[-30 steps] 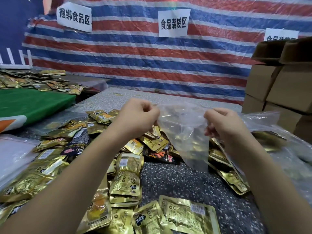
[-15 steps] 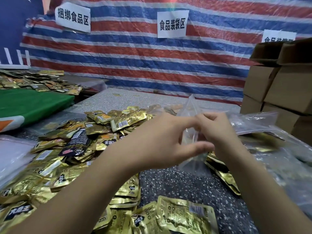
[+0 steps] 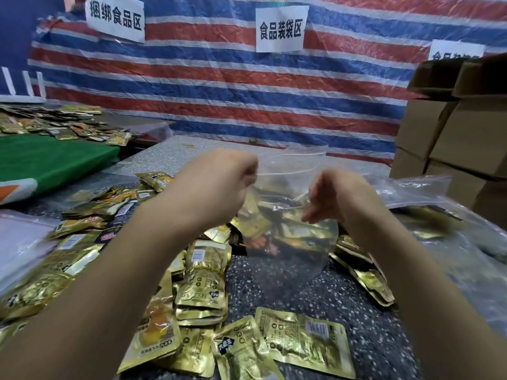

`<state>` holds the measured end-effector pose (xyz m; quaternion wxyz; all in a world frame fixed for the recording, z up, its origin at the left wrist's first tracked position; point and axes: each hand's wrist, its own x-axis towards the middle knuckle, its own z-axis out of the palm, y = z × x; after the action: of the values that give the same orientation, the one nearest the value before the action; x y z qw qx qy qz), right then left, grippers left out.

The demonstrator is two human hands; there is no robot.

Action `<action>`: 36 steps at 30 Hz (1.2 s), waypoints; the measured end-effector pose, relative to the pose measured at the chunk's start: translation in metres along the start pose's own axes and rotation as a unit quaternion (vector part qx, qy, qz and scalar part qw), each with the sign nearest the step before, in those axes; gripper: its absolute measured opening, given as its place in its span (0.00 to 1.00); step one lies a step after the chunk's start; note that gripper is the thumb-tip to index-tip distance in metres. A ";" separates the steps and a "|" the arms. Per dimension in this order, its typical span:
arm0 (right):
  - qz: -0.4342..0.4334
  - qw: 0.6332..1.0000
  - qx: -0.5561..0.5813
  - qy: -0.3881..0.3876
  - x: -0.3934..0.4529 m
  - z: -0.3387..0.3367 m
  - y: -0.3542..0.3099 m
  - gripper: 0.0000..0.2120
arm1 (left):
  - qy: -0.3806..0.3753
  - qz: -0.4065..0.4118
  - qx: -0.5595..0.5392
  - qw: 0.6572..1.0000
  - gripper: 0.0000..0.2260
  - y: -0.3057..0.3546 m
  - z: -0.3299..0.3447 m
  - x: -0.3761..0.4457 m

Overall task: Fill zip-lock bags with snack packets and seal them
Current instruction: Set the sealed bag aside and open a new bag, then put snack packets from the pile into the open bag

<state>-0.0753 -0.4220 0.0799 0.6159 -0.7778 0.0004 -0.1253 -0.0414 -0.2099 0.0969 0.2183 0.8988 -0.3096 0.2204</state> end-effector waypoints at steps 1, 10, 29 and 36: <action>0.000 0.997 -0.056 -0.046 -0.003 0.000 -0.001 0.19 | 0.001 -0.007 0.003 1.000 0.05 -0.003 -0.001 0.000; -0.020 0.860 -0.436 -0.265 -0.031 0.071 0.025 0.20 | 0.090 -0.013 -0.052 0.995 0.06 -0.009 -0.003 0.004; 0.142 0.913 -0.335 -0.186 -0.006 0.110 0.065 0.25 | 0.168 -0.014 -0.103 0.980 0.24 -0.008 -0.005 0.005; 0.166 0.923 -0.163 -0.307 -0.020 0.068 0.048 0.21 | 0.183 -0.047 -0.101 0.977 0.21 -0.012 -0.008 0.005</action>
<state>-0.0743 -0.3656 0.0155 0.4630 -0.8563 -0.0389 0.2254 -0.0317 -0.1994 0.1032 0.3712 0.8298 -0.2428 0.3386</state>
